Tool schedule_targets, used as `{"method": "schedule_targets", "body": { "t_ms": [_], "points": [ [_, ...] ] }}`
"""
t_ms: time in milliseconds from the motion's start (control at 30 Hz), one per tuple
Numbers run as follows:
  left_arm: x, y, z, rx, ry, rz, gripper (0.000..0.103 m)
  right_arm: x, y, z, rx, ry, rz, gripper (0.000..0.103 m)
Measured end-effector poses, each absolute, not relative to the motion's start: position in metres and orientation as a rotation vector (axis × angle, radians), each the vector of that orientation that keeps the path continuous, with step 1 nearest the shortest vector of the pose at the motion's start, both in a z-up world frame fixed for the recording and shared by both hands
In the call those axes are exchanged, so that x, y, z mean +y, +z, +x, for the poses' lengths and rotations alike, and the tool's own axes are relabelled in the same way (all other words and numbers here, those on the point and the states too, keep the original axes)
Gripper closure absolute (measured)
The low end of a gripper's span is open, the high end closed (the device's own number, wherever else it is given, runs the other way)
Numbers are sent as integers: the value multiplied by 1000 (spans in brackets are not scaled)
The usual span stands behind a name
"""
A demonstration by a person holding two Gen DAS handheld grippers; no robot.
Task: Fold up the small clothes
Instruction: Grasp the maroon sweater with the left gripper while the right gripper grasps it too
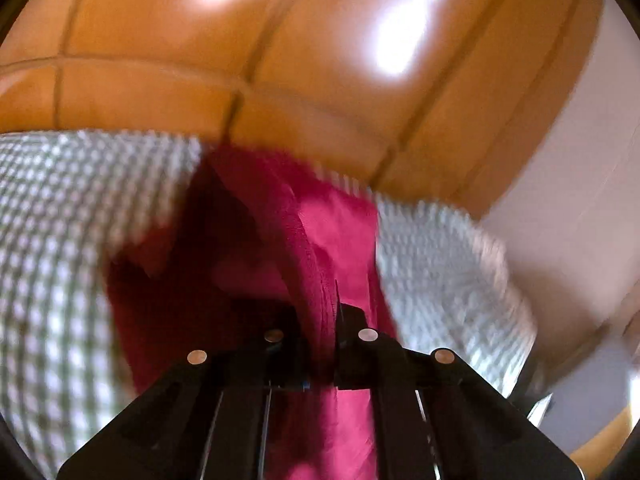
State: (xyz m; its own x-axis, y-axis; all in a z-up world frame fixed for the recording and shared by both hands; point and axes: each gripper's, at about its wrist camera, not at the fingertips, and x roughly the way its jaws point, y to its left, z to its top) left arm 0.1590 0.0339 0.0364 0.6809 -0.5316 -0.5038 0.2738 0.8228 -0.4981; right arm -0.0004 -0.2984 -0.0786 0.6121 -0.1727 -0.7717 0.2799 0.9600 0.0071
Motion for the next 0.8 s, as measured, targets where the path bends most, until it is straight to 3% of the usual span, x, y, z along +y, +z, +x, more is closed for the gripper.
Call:
{"method": "schedule_targets", "body": {
  "t_ms": [133,267,333,400,433,467,533,600,633,700,733,800],
  "points": [
    [124,65,188,580,-252,-524,97,-299,-54,-5,789,-237,129,3],
    [216,57,221,606,65,-554,97,-288,-38,0,789,-106,164,29],
    [255,46,226,637,189,-554,97,-275,-34,6,819,3,195,36],
    [280,36,222,668,272,-557,81,-260,-34,14,856,114,235,39],
    [290,27,217,690,290,-576,64,-252,-36,18,878,162,252,39],
    [297,19,211,701,278,-609,55,-242,-41,23,913,214,281,39],
    [298,5,202,721,289,-626,55,-231,-50,33,972,265,339,39],
    [296,-4,190,740,320,-589,36,-223,-59,42,1021,307,395,44],
    [297,-7,186,737,330,-573,20,-217,-62,43,1029,315,401,47],
    [299,-14,179,742,345,-564,17,-208,-60,44,1020,328,372,64],
    [307,-20,184,762,350,-568,17,-205,-58,45,1015,334,351,67],
    [315,-22,180,776,371,-579,17,-196,-51,47,1001,350,290,93]
  ]
}}
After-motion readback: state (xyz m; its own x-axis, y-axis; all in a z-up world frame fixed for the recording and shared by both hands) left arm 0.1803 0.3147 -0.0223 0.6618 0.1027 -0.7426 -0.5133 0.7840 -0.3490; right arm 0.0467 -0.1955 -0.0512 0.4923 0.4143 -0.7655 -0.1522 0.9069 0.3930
